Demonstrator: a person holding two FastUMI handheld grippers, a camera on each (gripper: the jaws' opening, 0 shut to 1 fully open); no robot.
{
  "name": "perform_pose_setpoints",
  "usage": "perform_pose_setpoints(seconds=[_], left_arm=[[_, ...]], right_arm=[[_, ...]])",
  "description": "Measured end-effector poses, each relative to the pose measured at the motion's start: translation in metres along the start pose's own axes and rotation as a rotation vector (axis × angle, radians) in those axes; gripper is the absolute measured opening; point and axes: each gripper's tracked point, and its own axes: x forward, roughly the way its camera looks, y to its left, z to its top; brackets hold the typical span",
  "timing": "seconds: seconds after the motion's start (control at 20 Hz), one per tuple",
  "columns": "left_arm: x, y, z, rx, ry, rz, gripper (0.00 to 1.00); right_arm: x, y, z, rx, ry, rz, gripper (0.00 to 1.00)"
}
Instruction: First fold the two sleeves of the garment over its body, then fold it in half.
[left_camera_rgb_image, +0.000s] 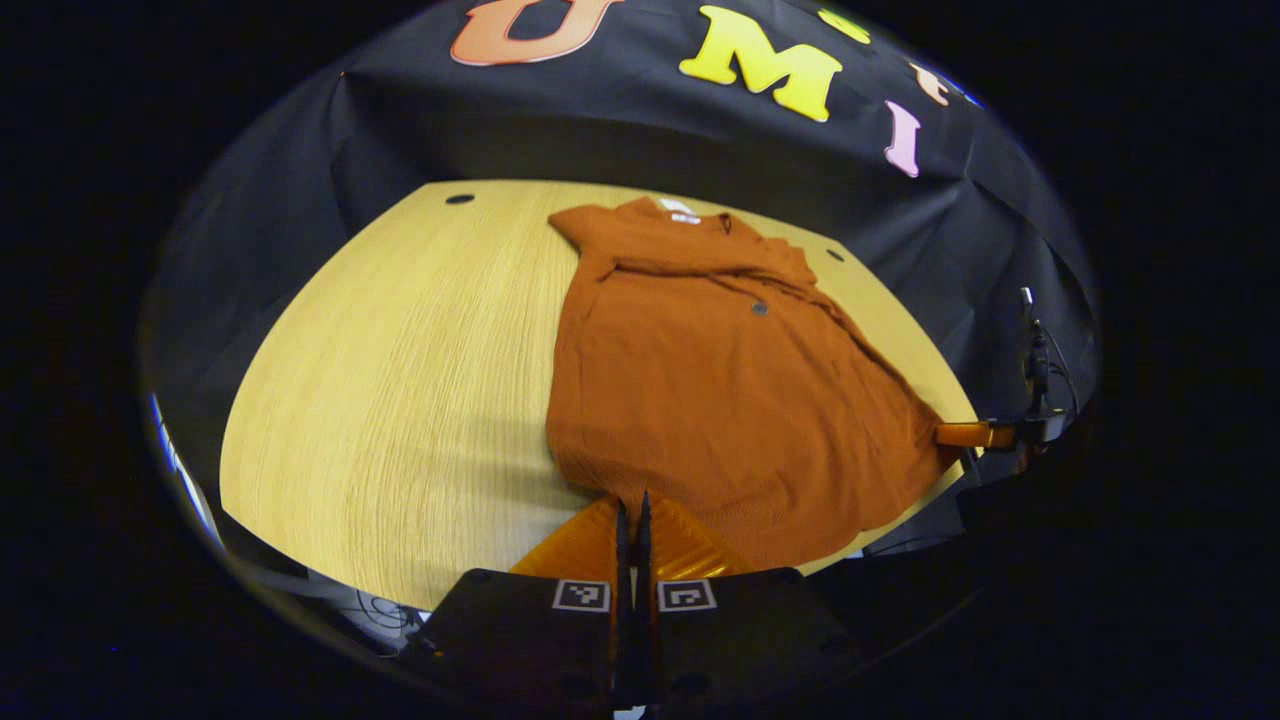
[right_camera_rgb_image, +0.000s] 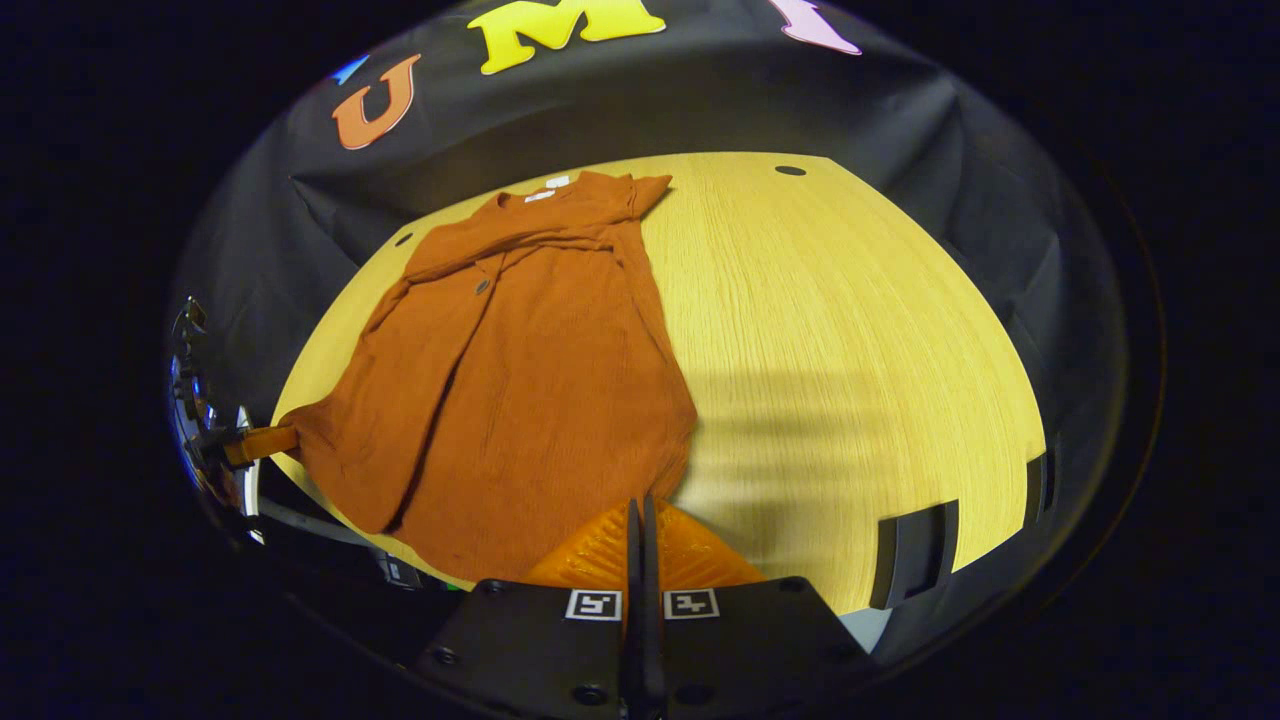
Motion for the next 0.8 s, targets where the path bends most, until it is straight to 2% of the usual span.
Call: perform_pose_setpoints(seconds=[0.3,0.35,0.4,0.6,0.8], left_arm=[[-0.012,-0.012,0.033,0.023,-0.067,-0.038,0.03],[-0.018,-0.013,0.036,0.032,-0.077,-0.037,0.08],[-0.023,-0.015,0.04,0.041,-0.09,-0.041,0.03],[-0.04,-0.016,0.059,0.06,-0.139,-0.035,0.03],[-0.037,-0.016,0.107,0.098,-0.221,-0.019,0.03]], right_arm=[[-0.032,0.018,0.058,-0.013,-0.115,0.045,0.01],[-0.039,0.02,0.064,-0.012,-0.133,0.054,0.01],[-0.045,0.021,0.07,-0.017,-0.149,0.057,0.01],[-0.064,0.025,0.098,-0.02,-0.212,0.072,0.01],[-0.066,0.027,0.143,0.009,-0.286,0.091,0.01]])
